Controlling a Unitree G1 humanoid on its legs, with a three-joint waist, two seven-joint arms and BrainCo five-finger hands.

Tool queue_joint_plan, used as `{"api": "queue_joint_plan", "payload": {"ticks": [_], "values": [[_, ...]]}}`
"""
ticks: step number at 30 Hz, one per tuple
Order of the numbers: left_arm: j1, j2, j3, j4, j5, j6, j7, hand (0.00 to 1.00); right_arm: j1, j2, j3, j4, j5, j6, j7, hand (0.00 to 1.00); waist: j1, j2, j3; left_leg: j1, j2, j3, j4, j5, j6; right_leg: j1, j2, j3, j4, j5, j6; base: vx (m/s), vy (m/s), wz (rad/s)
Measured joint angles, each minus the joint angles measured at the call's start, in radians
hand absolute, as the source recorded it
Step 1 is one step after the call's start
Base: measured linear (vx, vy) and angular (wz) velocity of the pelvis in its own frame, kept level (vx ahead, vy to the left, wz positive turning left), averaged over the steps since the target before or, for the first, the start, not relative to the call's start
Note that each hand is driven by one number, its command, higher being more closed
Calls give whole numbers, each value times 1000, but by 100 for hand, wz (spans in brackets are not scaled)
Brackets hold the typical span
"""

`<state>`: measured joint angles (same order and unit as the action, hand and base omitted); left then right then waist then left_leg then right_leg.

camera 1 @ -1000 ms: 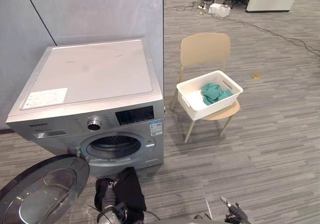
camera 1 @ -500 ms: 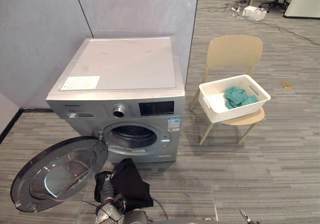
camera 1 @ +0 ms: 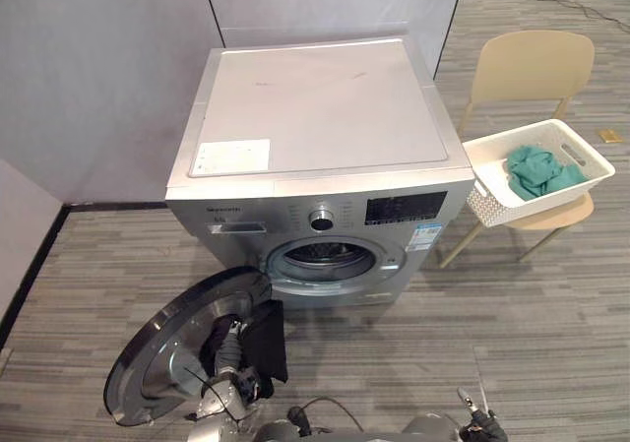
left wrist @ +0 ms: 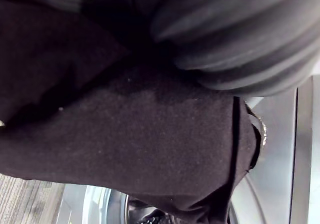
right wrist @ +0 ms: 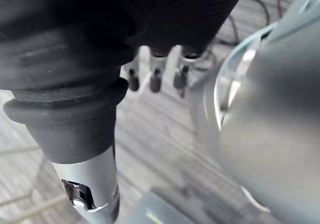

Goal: Pick up the laundry basket with both hands and put the clothes into the washing machine.

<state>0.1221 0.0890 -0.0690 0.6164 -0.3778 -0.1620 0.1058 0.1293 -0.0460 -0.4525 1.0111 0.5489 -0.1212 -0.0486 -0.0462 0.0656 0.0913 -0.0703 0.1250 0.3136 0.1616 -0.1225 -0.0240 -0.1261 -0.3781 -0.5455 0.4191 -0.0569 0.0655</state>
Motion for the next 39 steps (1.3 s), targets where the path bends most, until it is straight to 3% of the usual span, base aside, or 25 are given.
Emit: {"api": "queue_joint_plan", "payload": {"ticks": [1,2,3,4,6,9,13,15,18,21,29,32,39], "values": [[-7,-3,-12,-1,0,0,-1,100,6,1,13,-13,0,0,5,0,-2,-1,7,8,3,-5,-9,4,-5,1,58,38,-23,-52,14,101,-13,11],[-10,-6,-15,-2,0,0,-1,100,7,1,21,-18,0,0,7,0,-5,-1,9,8,4,-9,-9,6,-9,1,83,54,-40,-69,20,47,-61,26],[-23,-11,-26,-13,0,1,-4,100,6,2,41,-31,0,-2,9,0,-13,-12,20,3,1,-24,-9,13,-20,18,156,100,-142,-96,24,45,-138,57],[-39,-23,-58,-28,1,2,-11,100,3,4,59,-78,1,-2,5,0,-27,-9,42,-5,0,-63,-24,41,-33,60,194,101,-204,-73,-4,24,-107,64],[-57,-62,-104,-56,1,1,-23,100,58,3,120,-224,-1,-12,7,0,-32,-4,62,-11,1,-71,-45,80,-49,60,196,70,-202,-86,-13,74,-125,56],[-92,-78,-137,-62,0,0,-31,100,71,6,155,-275,-11,-13,35,0,-38,-18,84,-93,30,-82,40,88,-49,24,199,35,-149,-119,-35,-20,-167,42],[-194,-80,-183,-74,-5,-5,-16,100,28,3,157,-272,-33,-15,31,0,-32,-58,216,-249,86,-77,214,82,-45,-97,190,25,40,-175,-82,-148,-114,34],[-262,-94,-209,-69,-8,-4,0,100,-16,-2,164,-302,-33,-29,19,0,-26,-74,287,-369,142,-42,312,18,-44,-237,182,48,176,-222,-84,-243,-79,-2],[-350,-129,-203,-49,-26,-1,30,100,-46,-11,203,-381,-32,-31,-10,0,-20,-90,338,-505,181,-12,446,-50,-36,-387,161,102,295,-281,-89,-221,-28,-26],[-471,-142,-169,5,-60,-2,84,100,-77,11,273,-420,-31,-34,-27,0,-19,-87,357,-643,229,0,582,-89,-19,-540,162,149,404,-292,-99,-228,33,-46],[-822,-150,-37,89,-175,-17,171,100,-140,7,259,-497,13,-65,-82,0,-27,-96,373,-1014,349,-3,870,-152,19,-925,168,212,637,-320,-116,-144,-15,-30],[-968,-99,50,89,-225,-19,188,100,-142,26,240,-536,38,-70,-86,0,-43,-105,377,-1102,386,11,904,-155,23,-1019,185,221,644,-300,-129,-42,-18,-28],[-1240,140,249,30,-378,-34,219,100,-142,95,144,-553,38,-80,-82,0,-54,-109,379,-1172,444,82,921,-165,47,-1128,228,260,604,-235,-148,7,-7,-32]]}}
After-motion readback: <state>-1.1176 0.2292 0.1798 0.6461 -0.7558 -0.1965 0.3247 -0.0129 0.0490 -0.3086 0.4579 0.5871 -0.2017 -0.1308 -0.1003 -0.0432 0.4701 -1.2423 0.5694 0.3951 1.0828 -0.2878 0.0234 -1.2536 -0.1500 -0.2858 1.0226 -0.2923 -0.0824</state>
